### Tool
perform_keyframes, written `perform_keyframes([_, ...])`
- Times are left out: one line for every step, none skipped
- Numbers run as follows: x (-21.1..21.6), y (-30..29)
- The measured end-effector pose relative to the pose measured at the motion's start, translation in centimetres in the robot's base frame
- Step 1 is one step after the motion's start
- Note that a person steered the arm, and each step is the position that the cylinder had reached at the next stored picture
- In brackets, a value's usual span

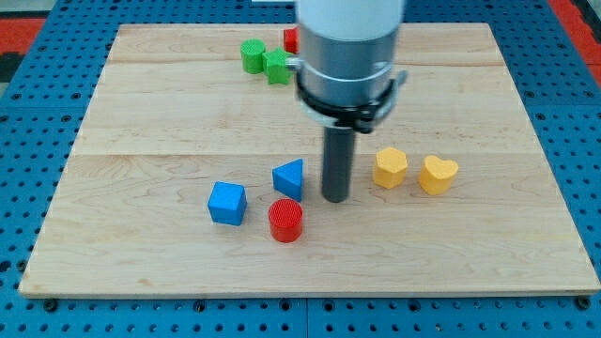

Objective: Push the red circle closer to the green star

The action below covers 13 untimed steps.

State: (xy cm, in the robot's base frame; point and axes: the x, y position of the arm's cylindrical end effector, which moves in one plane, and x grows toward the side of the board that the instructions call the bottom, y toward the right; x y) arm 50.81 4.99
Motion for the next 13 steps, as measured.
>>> perform_keyframes([3.0,5.3])
perform_keyframes([8.4,0.4])
perform_keyframes([9.8,-9.2])
perform_keyframes([4.6,-8.7])
perform_keyframes([-0.1,-5.7])
perform_keyframes([0.1,-2.3])
perform_keyframes([4.7,-1.2])
perform_keyframes([2.0,2.5])
perform_keyframes([-2.6,0.5])
perform_keyframes([-6.4,-1.2])
perform_keyframes([-10.3,-3.3])
perform_keyframes([-14.7,-4.9])
perform_keyframes([-18.6,-6.4])
